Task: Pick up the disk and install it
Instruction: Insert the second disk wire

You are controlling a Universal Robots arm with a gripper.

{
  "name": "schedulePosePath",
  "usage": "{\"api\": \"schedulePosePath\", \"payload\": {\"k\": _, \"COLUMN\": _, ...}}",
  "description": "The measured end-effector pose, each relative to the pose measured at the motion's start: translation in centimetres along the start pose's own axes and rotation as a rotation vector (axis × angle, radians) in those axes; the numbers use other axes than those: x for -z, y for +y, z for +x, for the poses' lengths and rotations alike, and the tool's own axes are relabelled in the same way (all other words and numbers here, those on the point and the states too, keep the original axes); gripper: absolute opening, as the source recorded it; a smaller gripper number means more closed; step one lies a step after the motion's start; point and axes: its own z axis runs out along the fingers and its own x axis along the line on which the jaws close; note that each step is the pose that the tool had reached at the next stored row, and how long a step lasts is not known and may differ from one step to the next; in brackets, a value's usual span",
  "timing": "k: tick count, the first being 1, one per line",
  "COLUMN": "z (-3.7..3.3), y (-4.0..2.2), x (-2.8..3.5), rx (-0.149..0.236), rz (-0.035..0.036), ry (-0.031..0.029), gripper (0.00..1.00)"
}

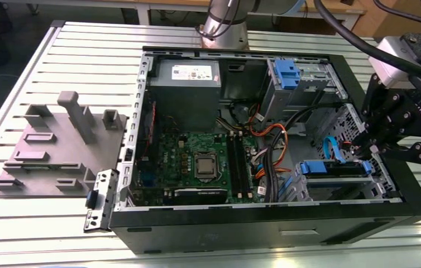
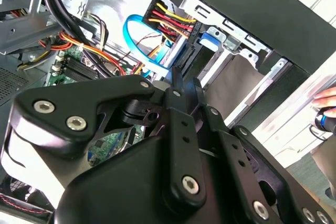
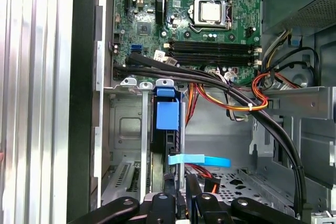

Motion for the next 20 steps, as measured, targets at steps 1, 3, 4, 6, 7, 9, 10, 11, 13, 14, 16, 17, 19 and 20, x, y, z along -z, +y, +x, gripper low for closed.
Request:
{"api": "schedulePosePath", "payload": {"k": 1, "z": 0.01, "y": -0.12, "x": 0.0, "rx": 0.0, "rz": 0.0, "ry": -0.0001, "gripper": 0.23}}
{"api": "schedulePosePath", "payload": {"k": 3, "z": 0.01, "y": -0.51, "x": -0.01, "rx": 0.0, "rz": 0.0001, "ry": -0.0003, "gripper": 0.23}}
{"api": "schedulePosePath", "payload": {"k": 4, "z": 0.01, "y": -0.7, "x": -0.01, "rx": 0.0, "rz": 0.0001, "ry": -0.0002, "gripper": 0.23}}
{"api": "schedulePosePath", "payload": {"k": 6, "z": 0.01, "y": -1.04, "x": -0.02, "rx": 0.0, "rz": 0.0001, "ry": -0.0003, "gripper": 0.23}}
{"api": "schedulePosePath", "payload": {"k": 7, "z": 0.02, "y": -1.2, "x": -0.02, "rx": 0.0, "rz": 0.0001, "ry": -0.0002, "gripper": 0.23}}
{"api": "schedulePosePath", "payload": {"k": 9, "z": 0.02, "y": -1.51, "x": -0.04, "rx": 0.0, "rz": 0.0001, "ry": -0.0003, "gripper": 0.23}}
{"api": "schedulePosePath", "payload": {"k": 10, "z": 0.02, "y": -1.65, "x": -0.05, "rx": 0.0, "rz": 0.0, "ry": -0.0004, "gripper": 0.23}}
{"api": "schedulePosePath", "payload": {"k": 11, "z": 0.02, "y": -1.77, "x": -0.08, "rx": 0.0, "rz": 0.0001, "ry": -0.0006, "gripper": 0.23}}
{"api": "schedulePosePath", "payload": {"k": 13, "z": 0.03, "y": -1.93, "x": -0.2, "rx": 0.0, "rz": 0.0001, "ry": -0.0005, "gripper": 0.23}}
{"api": "schedulePosePath", "payload": {"k": 14, "z": 0.04, "y": -1.98, "x": -0.26, "rx": 0.0, "rz": 0.0001, "ry": -0.0003, "gripper": 0.23}}
{"api": "schedulePosePath", "payload": {"k": 16, "z": 0.05, "y": -2.03, "x": -0.4, "rx": 0.0, "rz": 0.0001, "ry": -0.0003, "gripper": 0.23}}
{"api": "schedulePosePath", "payload": {"k": 17, "z": 0.06, "y": -2.06, "x": -0.49, "rx": 0.0, "rz": 0.0001, "ry": -0.0004, "gripper": 0.23}}
{"api": "schedulePosePath", "payload": {"k": 19, "z": 0.07, "y": -2.09, "x": -0.7, "rx": 0.0, "rz": 0.0001, "ry": -0.0003, "gripper": 0.23}}
{"api": "schedulePosePath", "payload": {"k": 20, "z": 0.08, "y": -2.1, "x": -0.8, "rx": 0.0, "rz": 0.0001, "ry": -0.0003, "gripper": 0.23}}
